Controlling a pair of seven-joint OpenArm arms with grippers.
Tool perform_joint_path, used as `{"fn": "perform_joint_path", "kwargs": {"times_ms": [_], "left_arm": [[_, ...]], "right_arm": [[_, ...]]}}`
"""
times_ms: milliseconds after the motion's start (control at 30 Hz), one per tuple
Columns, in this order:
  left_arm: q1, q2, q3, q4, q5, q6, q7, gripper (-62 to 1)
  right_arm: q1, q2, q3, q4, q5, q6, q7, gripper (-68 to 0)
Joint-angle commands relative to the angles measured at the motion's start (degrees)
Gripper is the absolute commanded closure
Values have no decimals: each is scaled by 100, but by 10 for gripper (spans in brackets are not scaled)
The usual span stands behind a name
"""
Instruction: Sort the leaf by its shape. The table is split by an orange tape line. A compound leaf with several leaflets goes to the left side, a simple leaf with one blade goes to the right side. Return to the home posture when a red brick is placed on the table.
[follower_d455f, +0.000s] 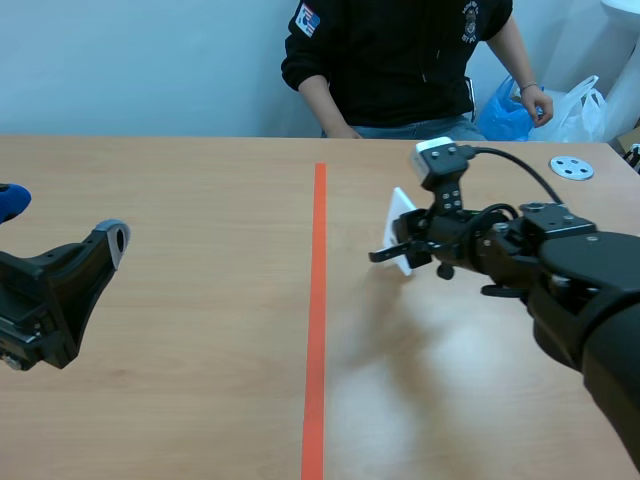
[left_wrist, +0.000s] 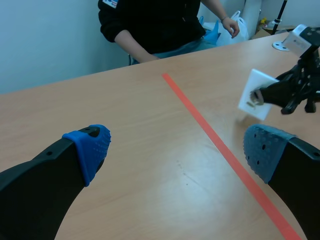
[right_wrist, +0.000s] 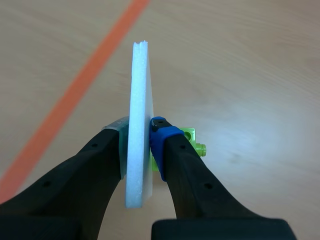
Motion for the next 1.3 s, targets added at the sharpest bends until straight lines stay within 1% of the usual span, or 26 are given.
{"fn": "perform_joint_path", "kwargs": {"times_ms": [0, 67, 267, 433, 567, 767, 800, 833, 900, 967, 1233, 1267], "left_arm": [[0, -2, -37, 52, -15, 7, -81, -570], [0, -2, -37, 52, -15, 7, -79, -570], [0, -2, -37, 52, -15, 7, -79, -570], [0, -4, -37, 52, -17, 7, -79, -570], [0, -4, -37, 52, -17, 7, -79, -570], [0, -4, -37, 52, -17, 7, -79, -570], [0, -4, -37, 52, -17, 7, -79, -570], [0, -4, -37, 52, -17, 7, -79, -570], [0, -4, -37, 52, -17, 7, -79, -570], [0, -4, -37, 52, -17, 7, -79, -570], [0, -4, -37, 52, -17, 7, -79, -570], [0, -4, -37, 52, -17, 7, -79, -570]], "right_arm": [[109, 293, 186, 66, 61, -76, 42, -46], [59, 505, 472, 66, 168, -127, 37, -46], [-225, 1137, 1215, 66, 496, -127, 20, -46], [-514, 1447, 1606, 66, 708, -125, 114, -46], [-667, 1488, 1720, 66, 713, -127, 258, -46], [-710, 1386, 1718, 66, 708, -129, 409, -53], [-713, 1366, 1718, 66, 706, -127, 411, -62], [-713, 1346, 1718, 66, 704, -136, 413, -89], [-713, 1320, 1718, 66, 702, -155, 431, -164], [-713, 1316, 1716, 66, 669, -149, 433, -214], [-715, 1318, 1716, 66, 664, -168, 492, -221], [-715, 1318, 1716, 66, 664, -170, 496, -229]]}}
